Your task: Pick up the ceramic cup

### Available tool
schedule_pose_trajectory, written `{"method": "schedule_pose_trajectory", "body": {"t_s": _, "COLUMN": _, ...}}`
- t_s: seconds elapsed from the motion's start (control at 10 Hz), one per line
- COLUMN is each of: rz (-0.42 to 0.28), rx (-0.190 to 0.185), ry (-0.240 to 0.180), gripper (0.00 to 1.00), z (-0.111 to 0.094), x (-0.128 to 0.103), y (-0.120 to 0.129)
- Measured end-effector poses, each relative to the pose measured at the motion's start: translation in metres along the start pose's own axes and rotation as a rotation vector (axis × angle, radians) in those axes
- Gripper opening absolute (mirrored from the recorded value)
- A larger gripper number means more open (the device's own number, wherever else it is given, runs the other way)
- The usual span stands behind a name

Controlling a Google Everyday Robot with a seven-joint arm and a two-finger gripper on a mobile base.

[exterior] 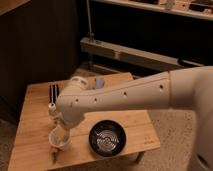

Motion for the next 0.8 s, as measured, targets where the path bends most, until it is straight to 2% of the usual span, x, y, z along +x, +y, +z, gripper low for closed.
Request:
{"method": "schedule_pose_trajectory", "body": {"t_s": 0.3, "rz": 0.015, "rx": -0.017, "ry": 0.014, "gripper": 0.8, "z": 0.019, "x": -0.006, "y": -0.006}}
{"method": "schedule_pose_trajectory", "body": {"t_s": 0.8, "rz": 0.039, "rx": -0.034, "ry": 0.017, "gripper": 0.8, "z": 0.054, "x": -0.002, "y": -0.022}}
